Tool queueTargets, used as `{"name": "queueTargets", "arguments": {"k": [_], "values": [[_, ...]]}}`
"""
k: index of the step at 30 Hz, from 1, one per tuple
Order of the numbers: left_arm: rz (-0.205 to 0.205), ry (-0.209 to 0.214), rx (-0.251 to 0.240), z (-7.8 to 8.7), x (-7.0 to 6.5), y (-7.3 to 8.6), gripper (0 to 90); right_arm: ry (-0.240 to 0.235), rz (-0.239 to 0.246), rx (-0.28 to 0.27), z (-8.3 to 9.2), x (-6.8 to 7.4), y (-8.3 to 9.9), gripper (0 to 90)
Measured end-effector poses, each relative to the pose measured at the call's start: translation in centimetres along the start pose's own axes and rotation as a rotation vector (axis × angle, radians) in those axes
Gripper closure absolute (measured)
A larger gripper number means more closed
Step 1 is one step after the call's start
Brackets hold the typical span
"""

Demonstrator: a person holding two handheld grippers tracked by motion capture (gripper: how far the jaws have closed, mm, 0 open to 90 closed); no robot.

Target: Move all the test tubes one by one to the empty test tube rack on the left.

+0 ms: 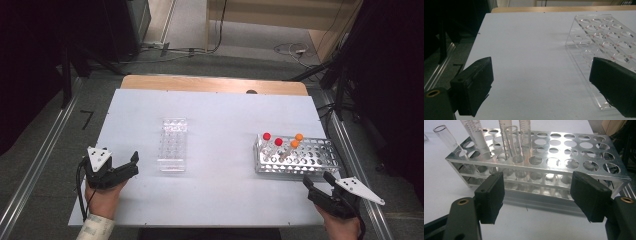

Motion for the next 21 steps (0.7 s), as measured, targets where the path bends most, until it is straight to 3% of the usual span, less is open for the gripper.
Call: {"name": "queueTargets", "arguments": {"k": [21], "values": [[-0.002, -0.001, -0.010, 0.09, -0.11, -0.01, 5.8, -0.040, 0.021, -0.007, -0.96, 0.76, -0.77, 34.9]]}}
Point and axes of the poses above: each handheld gripper's, and its own axes: z roughly backward along the jaws, y roughly out of its underside, x roughly to its left, the point moved 4 cm from there along -z, roughly forward along the jaws, and after that the axes turned 10 degrees about x, right-handed, at the moved point
